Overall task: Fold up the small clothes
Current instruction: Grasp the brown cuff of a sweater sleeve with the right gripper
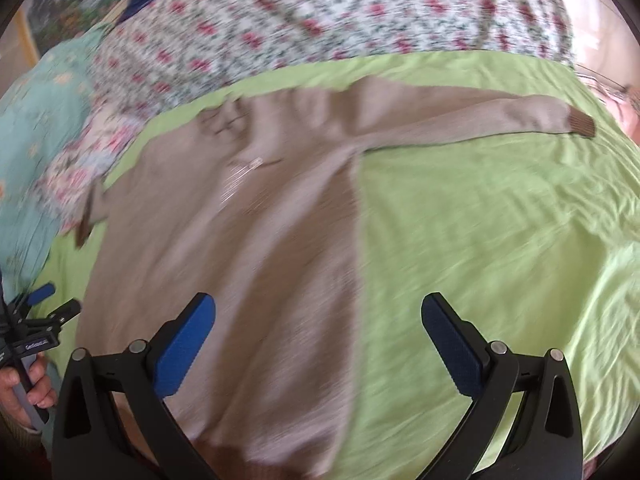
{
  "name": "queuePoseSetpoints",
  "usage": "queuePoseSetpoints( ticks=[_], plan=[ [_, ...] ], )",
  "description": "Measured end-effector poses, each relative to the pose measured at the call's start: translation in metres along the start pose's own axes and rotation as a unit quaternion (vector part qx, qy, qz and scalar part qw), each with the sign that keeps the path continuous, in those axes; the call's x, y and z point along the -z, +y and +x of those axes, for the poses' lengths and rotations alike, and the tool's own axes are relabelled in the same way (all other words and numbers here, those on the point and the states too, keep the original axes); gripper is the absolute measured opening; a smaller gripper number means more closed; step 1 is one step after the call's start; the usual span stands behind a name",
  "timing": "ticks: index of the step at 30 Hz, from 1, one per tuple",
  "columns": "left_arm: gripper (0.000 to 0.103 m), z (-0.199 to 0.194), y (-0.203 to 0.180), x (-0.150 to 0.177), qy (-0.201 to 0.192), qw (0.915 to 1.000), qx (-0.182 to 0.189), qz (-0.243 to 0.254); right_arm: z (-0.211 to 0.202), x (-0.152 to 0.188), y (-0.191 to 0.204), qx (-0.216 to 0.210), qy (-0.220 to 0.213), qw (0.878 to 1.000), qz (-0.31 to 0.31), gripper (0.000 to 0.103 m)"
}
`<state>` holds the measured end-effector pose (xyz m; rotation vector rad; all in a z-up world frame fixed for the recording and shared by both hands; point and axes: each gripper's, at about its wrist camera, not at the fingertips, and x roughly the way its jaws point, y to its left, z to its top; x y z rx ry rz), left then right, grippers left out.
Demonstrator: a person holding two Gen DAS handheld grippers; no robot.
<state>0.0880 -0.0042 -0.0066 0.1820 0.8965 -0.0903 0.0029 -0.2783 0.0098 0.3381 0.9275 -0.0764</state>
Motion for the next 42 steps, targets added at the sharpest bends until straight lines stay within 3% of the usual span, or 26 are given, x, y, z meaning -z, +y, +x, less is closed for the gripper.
queuePoseSetpoints(
  ticks=[5, 8, 12, 17, 21, 24, 25, 26, 28, 31, 35, 42],
  plan=[
    [0.103, 0.016, 0.007, -0.027, -0.006, 0.9999, -0.009, -0.012, 0.006, -0.039, -0.064, 0.024, -0.038, 0.997, 0.057, 0.103],
    [0.103, 0.024, 0.007, -0.037, -0.005, 0.9998, -0.015, -0.012, 0.008, -0.06, -0.106, 0.017, -0.062, 0.993, 0.096, 0.103],
    [0.103, 0.036, 0.005, -0.047, 0.001, 0.9997, -0.006, -0.024, 0.015, -0.091, -0.182, 0.022, -0.095, 0.977, 0.187, 0.101],
    [0.103, 0.056, -0.014, -0.045, 0.032, 0.9994, 0.004, -0.012, 0.023, -0.128, -0.264, 0.059, -0.134, 0.952, 0.27, 0.076],
    [0.103, 0.073, -0.027, -0.044, 0.051, 0.9986, 0.009, -0.003, 0.033, -0.152, -0.321, 0.063, -0.158, 0.929, 0.329, 0.074],
    [0.103, 0.084, -0.033, -0.045, 0.061, 0.9981, 0.009, 0.0, 0.043, -0.165, -0.343, 0.054, -0.164, 0.923, 0.345, 0.071],
    [0.103, 0.087, -0.035, -0.046, 0.063, 0.998, 0.01, 0.001, 0.049, -0.17, -0.347, 0.053, -0.162, 0.922, 0.348, 0.06],
    [0.103, 0.09, -0.036, -0.048, 0.062, 0.998, 0.01, 0.001, 0.052, -0.173, -0.35, 0.058, -0.159, 0.923, 0.347, 0.037],
    [0.103, 0.095, -0.038, -0.05, 0.066, 0.9977, 0.012, 0.0, 0.059, -0.182, -0.349, 0.053, -0.153, 0.927, 0.337, 0.008],
    [0.103, 0.098, -0.039, -0.054, 0.069, 0.9974, 0.019, -0.004, 0.05, -0.193, -0.322, 0.065, -0.166, 0.941, 0.288, 0.008],
    [0.103, 0.098, -0.041, -0.056, 0.063, 0.9976, 0.028, -0.005, 0.038, -0.206, -0.267, 0.04, -0.175, 0.96, 0.216, 0.007],
    [0.103, 0.087, -0.03, -0.051, 0.055, 0.9976, 0.037, -0.021, 0.048, -0.213, -0.113, -0.076, -0.143, 0.983, 0.087, 0.007]
  ],
)
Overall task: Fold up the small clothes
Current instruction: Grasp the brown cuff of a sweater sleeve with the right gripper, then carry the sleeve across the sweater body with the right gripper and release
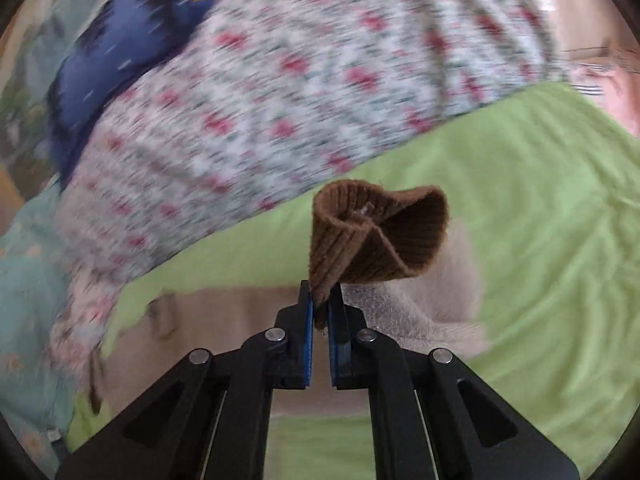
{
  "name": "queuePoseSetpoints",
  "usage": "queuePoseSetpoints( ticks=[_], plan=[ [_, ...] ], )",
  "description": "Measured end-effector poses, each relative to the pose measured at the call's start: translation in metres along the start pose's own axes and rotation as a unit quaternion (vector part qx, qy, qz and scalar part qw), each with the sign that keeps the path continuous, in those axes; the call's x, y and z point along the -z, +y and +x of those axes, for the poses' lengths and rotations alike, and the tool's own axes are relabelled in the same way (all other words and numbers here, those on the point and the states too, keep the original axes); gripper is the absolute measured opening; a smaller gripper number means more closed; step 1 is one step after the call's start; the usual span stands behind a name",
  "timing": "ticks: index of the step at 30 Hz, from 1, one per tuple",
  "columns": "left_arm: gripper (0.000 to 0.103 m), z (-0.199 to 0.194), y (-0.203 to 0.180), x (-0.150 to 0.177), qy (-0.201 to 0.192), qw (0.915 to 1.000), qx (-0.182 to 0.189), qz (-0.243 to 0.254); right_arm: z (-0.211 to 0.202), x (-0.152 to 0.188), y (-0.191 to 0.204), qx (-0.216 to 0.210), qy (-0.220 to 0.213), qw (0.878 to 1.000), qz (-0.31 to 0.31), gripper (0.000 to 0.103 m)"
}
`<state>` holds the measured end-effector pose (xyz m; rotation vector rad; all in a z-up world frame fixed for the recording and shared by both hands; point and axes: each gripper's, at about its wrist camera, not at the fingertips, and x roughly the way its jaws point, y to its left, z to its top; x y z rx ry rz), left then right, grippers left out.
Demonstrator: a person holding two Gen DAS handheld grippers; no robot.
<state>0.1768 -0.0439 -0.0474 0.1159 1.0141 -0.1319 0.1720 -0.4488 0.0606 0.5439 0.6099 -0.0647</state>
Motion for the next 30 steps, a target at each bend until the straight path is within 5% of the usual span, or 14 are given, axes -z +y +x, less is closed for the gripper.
queuePoseSetpoints(
  ticks=[7, 16, 22, 24, 26, 30],
  plan=[
    [0.103, -0.012, 0.022, 0.004, -0.015, 0.9994, 0.011, -0.028, 0.071, 0.071, 0.145, -0.13, 0.102, 0.985, -0.047, 0.007],
    [0.103, -0.01, 0.047, 0.0, -0.029, 0.9974, 0.038, -0.055, 0.139, 0.168, 0.267, -0.204, 0.207, 0.954, -0.079, 0.007],
    [0.103, 0.007, 0.059, -0.008, -0.022, 0.9952, 0.064, -0.071, 0.177, 0.207, 0.291, -0.202, 0.257, 0.941, -0.085, 0.012],
    [0.103, 0.016, 0.062, -0.016, -0.018, 0.9928, 0.085, -0.082, 0.184, 0.211, 0.287, -0.2, 0.27, 0.939, -0.074, 0.022],
    [0.103, 0.026, 0.063, -0.025, -0.013, 0.9901, 0.105, -0.093, 0.183, 0.209, 0.278, -0.212, 0.273, 0.936, -0.058, 0.047],
    [0.103, 0.045, 0.059, -0.051, -0.01, 0.9866, 0.125, -0.105, 0.156, 0.188, 0.255, -0.222, 0.239, 0.944, -0.045, 0.051]
  ],
)
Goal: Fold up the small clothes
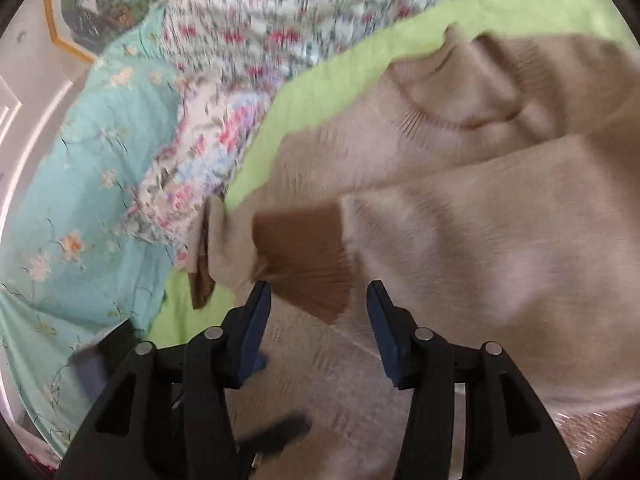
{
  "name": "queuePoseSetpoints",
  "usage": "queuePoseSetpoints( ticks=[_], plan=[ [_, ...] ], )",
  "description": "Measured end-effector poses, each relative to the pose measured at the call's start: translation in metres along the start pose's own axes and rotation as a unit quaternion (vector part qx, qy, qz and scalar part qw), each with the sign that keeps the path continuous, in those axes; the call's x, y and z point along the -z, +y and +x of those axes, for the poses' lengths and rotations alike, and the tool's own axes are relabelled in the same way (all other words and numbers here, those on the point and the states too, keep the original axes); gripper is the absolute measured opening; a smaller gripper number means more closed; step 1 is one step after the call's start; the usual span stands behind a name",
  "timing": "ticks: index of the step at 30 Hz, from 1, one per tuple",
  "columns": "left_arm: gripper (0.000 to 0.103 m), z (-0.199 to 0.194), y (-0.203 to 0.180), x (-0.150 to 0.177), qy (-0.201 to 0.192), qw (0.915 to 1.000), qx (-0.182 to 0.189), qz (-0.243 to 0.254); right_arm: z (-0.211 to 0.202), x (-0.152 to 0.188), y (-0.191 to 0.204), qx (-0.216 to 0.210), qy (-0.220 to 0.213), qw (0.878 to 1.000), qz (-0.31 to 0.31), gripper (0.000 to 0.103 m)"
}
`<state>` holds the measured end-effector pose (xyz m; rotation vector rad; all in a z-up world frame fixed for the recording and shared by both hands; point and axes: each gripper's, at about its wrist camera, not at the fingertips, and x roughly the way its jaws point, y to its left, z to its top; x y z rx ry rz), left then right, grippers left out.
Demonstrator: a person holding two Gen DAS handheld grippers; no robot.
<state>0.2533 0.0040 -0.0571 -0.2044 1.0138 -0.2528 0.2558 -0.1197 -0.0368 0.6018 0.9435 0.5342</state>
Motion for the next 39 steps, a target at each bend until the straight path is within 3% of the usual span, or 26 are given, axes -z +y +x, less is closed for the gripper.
queuePoseSetpoints(
  ticks=[4, 9, 11, 12, 13, 17, 20, 24, 26, 27, 33, 36, 37, 38, 39],
  plan=[
    [0.103, 0.025, -0.005, -0.03, 0.0, 0.9999, 0.012, -0.01, -0.056, -0.001, -0.019, 0.003, -0.053, 0.998, 0.019, 0.051],
    [0.099, 0.042, 0.007, -0.065, -0.021, 0.9977, 0.028, -0.058, -0.125, 0.009, -0.054, 0.057, -0.121, 0.99, 0.046, 0.052],
    [0.065, 0.041, 0.009, -0.072, -0.042, 0.9971, 0.032, -0.055, -0.149, 0.013, -0.071, 0.083, -0.148, 0.984, 0.061, 0.052],
    [0.017, 0.043, 0.008, -0.074, -0.037, 0.9976, 0.033, -0.048, -0.158, 0.014, -0.077, 0.092, -0.155, 0.981, 0.066, 0.052],
    [0.007, 0.042, 0.008, -0.074, -0.028, 0.9979, 0.038, -0.044, -0.17, 0.015, -0.088, 0.107, -0.163, 0.978, 0.073, 0.052],
    [0.008, 0.001, 0.021, -0.054, -0.085, 0.9947, 0.05, -0.027, -0.197, 0.011, -0.123, 0.167, -0.17, 0.967, 0.088, 0.053],
    [0.01, 0.006, 0.044, -0.046, -0.065, 0.9958, 0.047, -0.044, -0.193, -0.005, -0.149, 0.19, -0.158, 0.964, 0.1, 0.054],
    [0.024, 0.023, 0.054, -0.05, -0.034, 0.9943, 0.074, -0.069, -0.171, -0.031, -0.175, 0.197, -0.125, 0.967, 0.101, 0.055],
    [0.021, 0.025, 0.047, -0.05, -0.04, 0.9963, 0.058, -0.049, -0.156, -0.043, -0.183, 0.196, -0.105, 0.97, 0.097, 0.059],
    [0.008, 0.025, 0.044, -0.051, -0.044, 0.9971, 0.047, -0.04, -0.149, -0.046, -0.186, 0.198, -0.098, 0.971, 0.096, 0.06],
    [0.006, 0.007, 0.058, -0.055, -0.088, 0.9948, 0.013, -0.049, -0.119, -0.053, -0.191, 0.181, -0.074, 0.976, 0.095, 0.064],
    [0.006, 0.006, 0.061, -0.058, -0.088, 0.9949, 0.014, -0.047, -0.114, -0.053, -0.188, 0.175, -0.076, 0.977, 0.092, 0.063],
    [0.006, 0.006, 0.059, -0.058, -0.087, 0.9953, 0.011, -0.042, -0.112, -0.052, -0.185, 0.176, -0.073, 0.978, 0.082, 0.031],
    [0.006, 0.007, 0.055, -0.058, -0.085, 0.9957, 0.007, -0.036, -0.111, -0.052, -0.183, 0.18, -0.07, 0.978, 0.076, 0.012],
    [0.006, 0.006, 0.051, -0.058, -0.084, 0.996, 0.005, -0.03, -0.115, -0.052, -0.18, 0.183, -0.073, 0.978, 0.071, 0.012]
  ],
)
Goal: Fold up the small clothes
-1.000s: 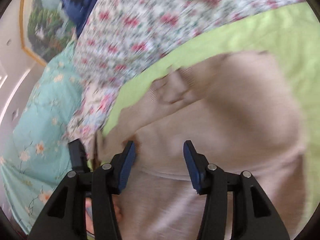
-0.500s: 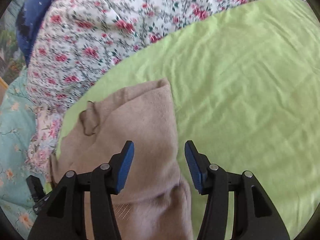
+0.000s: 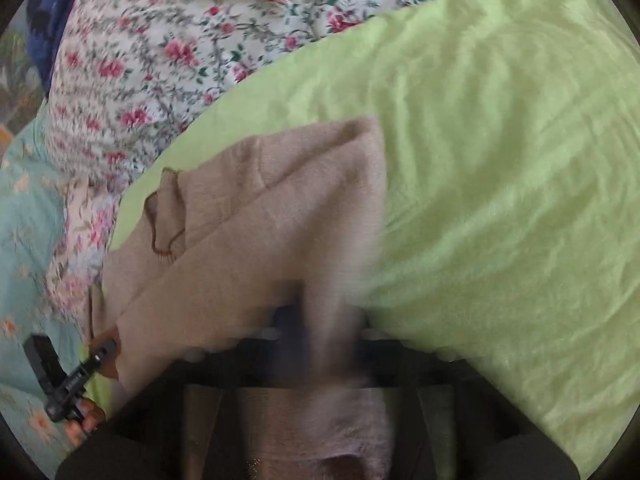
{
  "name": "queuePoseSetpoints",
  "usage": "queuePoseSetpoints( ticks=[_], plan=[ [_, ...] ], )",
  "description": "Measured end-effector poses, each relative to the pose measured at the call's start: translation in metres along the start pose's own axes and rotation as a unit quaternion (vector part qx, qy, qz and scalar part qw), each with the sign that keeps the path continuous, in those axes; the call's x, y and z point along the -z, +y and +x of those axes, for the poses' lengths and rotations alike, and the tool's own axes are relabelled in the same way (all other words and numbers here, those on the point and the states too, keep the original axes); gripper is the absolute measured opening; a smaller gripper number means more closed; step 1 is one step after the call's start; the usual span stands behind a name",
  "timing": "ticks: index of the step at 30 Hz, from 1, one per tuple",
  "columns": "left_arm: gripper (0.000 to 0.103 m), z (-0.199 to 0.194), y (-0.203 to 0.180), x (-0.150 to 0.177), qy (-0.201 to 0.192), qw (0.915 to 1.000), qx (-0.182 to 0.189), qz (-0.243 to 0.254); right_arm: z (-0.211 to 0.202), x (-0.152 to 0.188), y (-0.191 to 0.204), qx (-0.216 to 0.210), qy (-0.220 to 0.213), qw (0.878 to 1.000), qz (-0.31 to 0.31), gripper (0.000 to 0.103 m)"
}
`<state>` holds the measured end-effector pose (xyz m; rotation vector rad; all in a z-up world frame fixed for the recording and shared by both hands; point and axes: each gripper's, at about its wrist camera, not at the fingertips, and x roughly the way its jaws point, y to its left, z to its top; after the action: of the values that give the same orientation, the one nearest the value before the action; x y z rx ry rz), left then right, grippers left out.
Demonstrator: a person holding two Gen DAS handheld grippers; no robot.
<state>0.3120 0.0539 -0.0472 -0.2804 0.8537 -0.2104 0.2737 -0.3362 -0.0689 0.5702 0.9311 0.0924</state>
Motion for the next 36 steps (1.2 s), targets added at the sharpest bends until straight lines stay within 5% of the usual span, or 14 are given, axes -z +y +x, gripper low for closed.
queuePoseSetpoints(
  ticks=[5, 12, 16, 18, 20, 24, 29, 32, 34, 36],
  plan=[
    [0.006, 0.0, -0.029, -0.001, -0.006, 0.9989, 0.029, 0.036, -0.063, -0.006, 0.003, 0.032, -0.08, 0.996, -0.027, 0.011],
    [0.007, 0.028, -0.04, 0.007, 0.021, 0.9982, 0.012, 0.054, -0.023, 0.005, -0.018, 0.099, -0.027, 0.995, -0.018, 0.014],
    [0.008, 0.031, -0.033, 0.008, 0.029, 0.9982, 0.016, 0.051, -0.055, 0.015, 0.003, 0.183, -0.085, 0.979, -0.04, 0.025],
    [0.009, 0.032, -0.032, 0.009, 0.028, 0.9982, 0.015, 0.051, -0.067, 0.024, 0.027, 0.135, -0.101, 0.984, -0.066, 0.027],
    [0.009, 0.033, -0.033, 0.009, 0.032, 0.9981, 0.007, 0.053, -0.058, 0.035, 0.044, 0.092, -0.073, 0.989, -0.094, 0.033],
    [0.014, 0.027, -0.034, 0.011, 0.03, 0.9977, -0.002, 0.061, -0.019, 0.051, 0.034, 0.137, -0.001, 0.985, -0.108, 0.029],
    [0.025, -0.003, -0.001, 0.018, 0.028, 0.9983, -0.029, 0.043, -0.053, 0.054, 0.026, 0.096, -0.036, 0.993, -0.056, 0.04],
    [0.044, -0.037, 0.026, 0.024, 0.003, 0.9987, -0.048, 0.017, -0.075, 0.068, 0.044, 0.055, -0.051, 0.995, -0.072, 0.056],
    [0.064, -0.06, 0.047, 0.027, -0.016, 0.9974, -0.07, -0.004, -0.083, 0.084, 0.06, 0.036, -0.049, 0.995, -0.083, 0.057],
    [0.068, -0.083, 0.074, 0.028, -0.035, 0.9937, -0.099, -0.037, -0.08, 0.096, 0.071, 0.018, -0.039, 0.996, -0.084, 0.057]
  ],
)
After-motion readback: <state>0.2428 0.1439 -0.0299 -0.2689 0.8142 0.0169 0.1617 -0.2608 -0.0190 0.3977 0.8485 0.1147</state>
